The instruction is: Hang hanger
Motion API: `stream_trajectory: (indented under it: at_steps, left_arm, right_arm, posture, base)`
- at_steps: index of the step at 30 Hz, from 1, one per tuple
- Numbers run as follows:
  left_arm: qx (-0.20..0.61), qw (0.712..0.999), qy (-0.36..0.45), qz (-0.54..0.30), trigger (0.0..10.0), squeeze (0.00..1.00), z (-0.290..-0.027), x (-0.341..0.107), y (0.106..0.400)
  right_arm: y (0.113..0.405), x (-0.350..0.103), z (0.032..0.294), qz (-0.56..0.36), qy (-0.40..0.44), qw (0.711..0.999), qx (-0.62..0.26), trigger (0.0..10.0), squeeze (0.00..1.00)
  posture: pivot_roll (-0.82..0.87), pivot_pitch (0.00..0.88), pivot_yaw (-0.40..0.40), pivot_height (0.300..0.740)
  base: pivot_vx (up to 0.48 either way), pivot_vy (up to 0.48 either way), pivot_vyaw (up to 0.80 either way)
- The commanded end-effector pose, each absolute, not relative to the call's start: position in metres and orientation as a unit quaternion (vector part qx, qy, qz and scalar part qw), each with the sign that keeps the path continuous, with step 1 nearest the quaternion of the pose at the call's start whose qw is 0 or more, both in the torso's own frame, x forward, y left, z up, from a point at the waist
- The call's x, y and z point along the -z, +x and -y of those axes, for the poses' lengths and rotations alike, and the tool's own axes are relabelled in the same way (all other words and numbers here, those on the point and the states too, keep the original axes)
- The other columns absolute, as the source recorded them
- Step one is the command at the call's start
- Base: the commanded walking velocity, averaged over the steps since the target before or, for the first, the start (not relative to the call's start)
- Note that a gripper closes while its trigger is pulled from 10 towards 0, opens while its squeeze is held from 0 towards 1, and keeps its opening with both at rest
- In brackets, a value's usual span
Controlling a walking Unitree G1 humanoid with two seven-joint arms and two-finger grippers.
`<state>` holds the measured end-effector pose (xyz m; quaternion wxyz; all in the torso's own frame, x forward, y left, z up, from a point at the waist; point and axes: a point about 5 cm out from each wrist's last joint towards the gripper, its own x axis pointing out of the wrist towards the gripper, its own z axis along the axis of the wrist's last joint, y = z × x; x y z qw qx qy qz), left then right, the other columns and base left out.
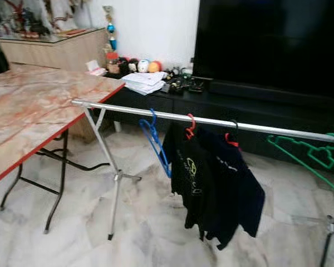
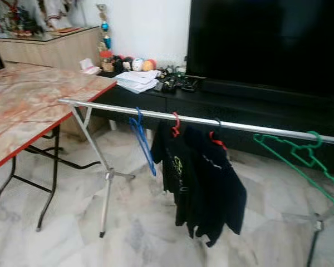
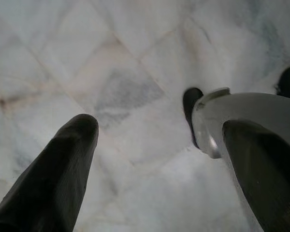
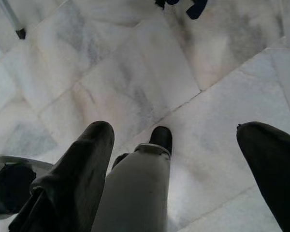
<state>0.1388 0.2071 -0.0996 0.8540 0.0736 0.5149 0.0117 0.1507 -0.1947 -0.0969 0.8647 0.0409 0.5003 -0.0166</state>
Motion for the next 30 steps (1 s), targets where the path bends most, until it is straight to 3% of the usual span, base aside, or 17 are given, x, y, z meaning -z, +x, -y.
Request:
stream_trajectory:
  at_steps: [1,18,30]
  left_arm:
    - [-0.025,0.851,0.068,-0.521,10.0,0.00,-0.2102,0.1000,0.1367]
    - [-0.037,0.854,0.055,-0.515,10.0,0.00,-0.2103,0.0987,0.1405]
    - [-0.037,0.856,0.054,-0.513,10.0,0.00,-0.2106,0.0983,0.1413]
  right_arm:
    - [0.1577,0.0941,0.1944,-0.489,0.044,0.871,0.017,10.0,0.00]
    - [0.1619,0.0924,0.1946,-0.483,0.049,0.874,0.021,10.0,0.00]
    - [0.1624,0.0922,0.1940,-0.480,0.053,0.875,0.024,10.0,0.00]
  posture:
    - [0.10,0.000,0.028,0.740]
    - [0.10,0.000,0.029,0.740]
    - [0.09,0.000,0.035,0.740]
  base:
    - [0.000,0.000,0.00]
    - [0.000,0.456,0.00]
    - [0.000,0.000,0.00]
